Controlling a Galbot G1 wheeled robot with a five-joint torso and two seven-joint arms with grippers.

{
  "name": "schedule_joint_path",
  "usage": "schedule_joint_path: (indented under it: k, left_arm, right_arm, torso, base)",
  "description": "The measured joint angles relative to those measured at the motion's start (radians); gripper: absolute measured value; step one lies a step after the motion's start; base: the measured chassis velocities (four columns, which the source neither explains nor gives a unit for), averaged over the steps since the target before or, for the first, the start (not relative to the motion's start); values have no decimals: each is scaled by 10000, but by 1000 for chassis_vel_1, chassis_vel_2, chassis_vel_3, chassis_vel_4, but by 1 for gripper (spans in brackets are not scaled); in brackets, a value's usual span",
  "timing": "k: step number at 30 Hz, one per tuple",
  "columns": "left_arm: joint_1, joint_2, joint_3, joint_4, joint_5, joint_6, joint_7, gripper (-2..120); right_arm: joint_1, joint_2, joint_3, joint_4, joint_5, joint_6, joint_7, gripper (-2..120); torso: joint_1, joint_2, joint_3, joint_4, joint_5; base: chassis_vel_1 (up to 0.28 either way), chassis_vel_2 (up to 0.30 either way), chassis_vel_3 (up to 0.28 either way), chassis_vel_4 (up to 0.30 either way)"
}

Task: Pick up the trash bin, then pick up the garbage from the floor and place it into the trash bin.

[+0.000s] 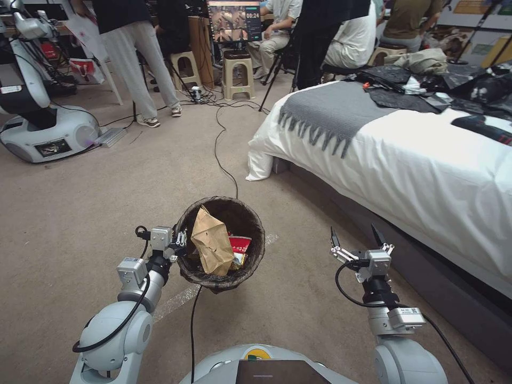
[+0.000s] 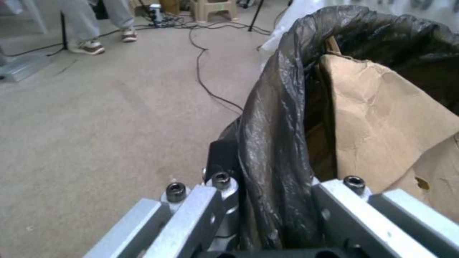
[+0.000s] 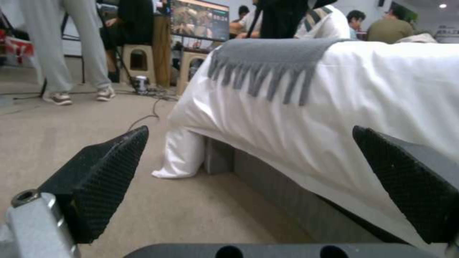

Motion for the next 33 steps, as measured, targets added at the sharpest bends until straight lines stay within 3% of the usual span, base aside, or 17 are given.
schedule_joint_path:
  k: [33]
  left_arm:
    - [60, -6, -64, -123, -168, -63, -49, 7]
  right_arm:
    - [-6, 32, 116, -229, 45, 82, 5, 100]
  torso:
    - [0, 0, 0, -1, 0]
  base:
    - [69, 70, 74, 70]
